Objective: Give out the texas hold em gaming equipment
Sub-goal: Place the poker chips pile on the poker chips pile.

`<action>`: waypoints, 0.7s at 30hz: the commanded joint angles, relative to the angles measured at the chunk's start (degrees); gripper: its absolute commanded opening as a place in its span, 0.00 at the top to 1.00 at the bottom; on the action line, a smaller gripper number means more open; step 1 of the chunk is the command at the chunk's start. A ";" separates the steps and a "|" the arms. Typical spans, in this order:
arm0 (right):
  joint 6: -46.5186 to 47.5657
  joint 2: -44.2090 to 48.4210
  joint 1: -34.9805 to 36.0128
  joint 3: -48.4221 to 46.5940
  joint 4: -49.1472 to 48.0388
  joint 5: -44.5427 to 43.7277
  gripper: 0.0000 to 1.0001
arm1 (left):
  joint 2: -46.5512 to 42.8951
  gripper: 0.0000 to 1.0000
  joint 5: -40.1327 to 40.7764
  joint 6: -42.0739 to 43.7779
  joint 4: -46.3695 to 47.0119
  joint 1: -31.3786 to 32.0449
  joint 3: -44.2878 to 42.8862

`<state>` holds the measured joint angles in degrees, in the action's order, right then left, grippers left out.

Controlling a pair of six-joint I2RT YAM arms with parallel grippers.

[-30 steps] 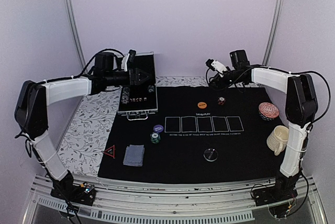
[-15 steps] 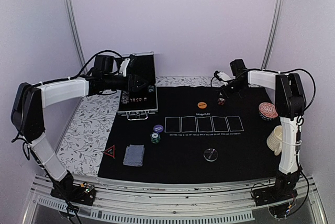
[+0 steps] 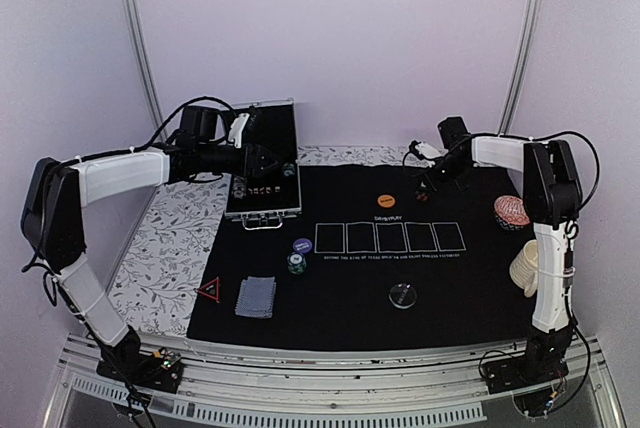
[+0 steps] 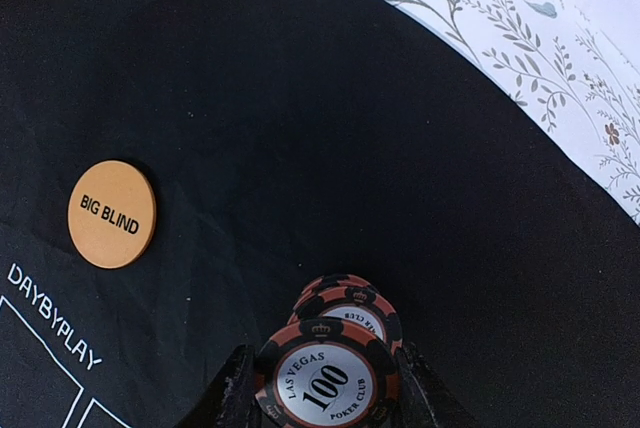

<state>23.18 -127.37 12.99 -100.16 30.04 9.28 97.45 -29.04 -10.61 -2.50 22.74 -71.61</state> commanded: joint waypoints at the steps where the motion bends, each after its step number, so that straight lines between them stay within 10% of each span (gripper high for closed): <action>1: 0.02 -1.10 -0.42 -1.97 0.81 -0.86 0.82 | -0.61 0.42 -0.03 1.03 -0.73 -0.34 0.25; 21: 0.99 -3.38 -0.44 -3.26 0.87 -2.52 0.75 | -0.69 0.42 -1.15 1.47 -1.36 -0.35 -0.37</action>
<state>23.81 -128.77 12.95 -101.69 30.61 7.55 97.45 -29.34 -10.07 -2.92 22.70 -71.61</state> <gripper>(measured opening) 0.400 0.581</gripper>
